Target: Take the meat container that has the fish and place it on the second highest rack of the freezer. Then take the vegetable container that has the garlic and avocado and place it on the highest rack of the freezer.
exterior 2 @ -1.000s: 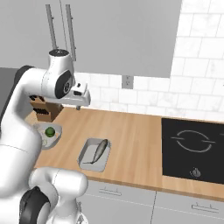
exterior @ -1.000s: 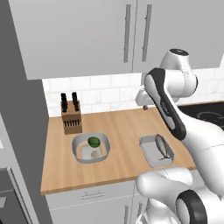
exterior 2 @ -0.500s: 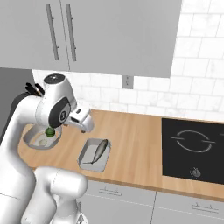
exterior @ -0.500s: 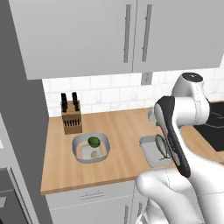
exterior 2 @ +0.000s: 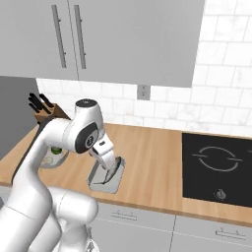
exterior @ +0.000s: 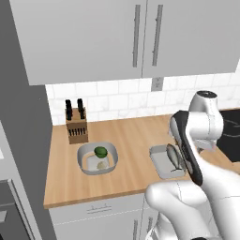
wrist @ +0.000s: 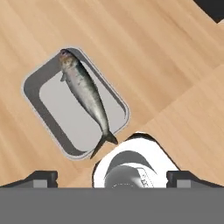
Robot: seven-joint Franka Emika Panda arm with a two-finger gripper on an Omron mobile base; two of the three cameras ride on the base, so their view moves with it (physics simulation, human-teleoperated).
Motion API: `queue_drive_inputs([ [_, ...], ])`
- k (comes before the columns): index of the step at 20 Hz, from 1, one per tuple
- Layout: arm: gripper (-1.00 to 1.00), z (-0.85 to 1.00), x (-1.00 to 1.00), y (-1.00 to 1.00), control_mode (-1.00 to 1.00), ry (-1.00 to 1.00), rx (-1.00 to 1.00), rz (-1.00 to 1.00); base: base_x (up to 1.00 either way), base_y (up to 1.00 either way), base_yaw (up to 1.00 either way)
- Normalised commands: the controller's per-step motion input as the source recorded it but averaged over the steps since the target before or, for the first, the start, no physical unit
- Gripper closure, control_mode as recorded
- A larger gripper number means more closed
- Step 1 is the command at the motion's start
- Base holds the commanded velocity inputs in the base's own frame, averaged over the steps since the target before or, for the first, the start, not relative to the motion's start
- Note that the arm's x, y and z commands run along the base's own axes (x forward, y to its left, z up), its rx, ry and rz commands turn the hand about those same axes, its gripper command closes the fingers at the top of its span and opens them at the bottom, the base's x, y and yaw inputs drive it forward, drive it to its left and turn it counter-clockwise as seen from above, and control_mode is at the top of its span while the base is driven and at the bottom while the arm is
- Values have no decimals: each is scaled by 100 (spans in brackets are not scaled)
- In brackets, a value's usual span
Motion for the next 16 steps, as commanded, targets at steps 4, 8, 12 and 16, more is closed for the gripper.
queue_drive_inputs([
  [4,-100,-48,3,-51,-100,9,23,-14,0,0,0],
  [8,-100,-38,0,-17,-100,5,26,-16,0,0,0],
  [12,-100,-51,-10,-3,-100,6,10,-8,0,0,0],
  [16,-100,-32,0,-9,-100,4,1,-1,0,0,0],
])
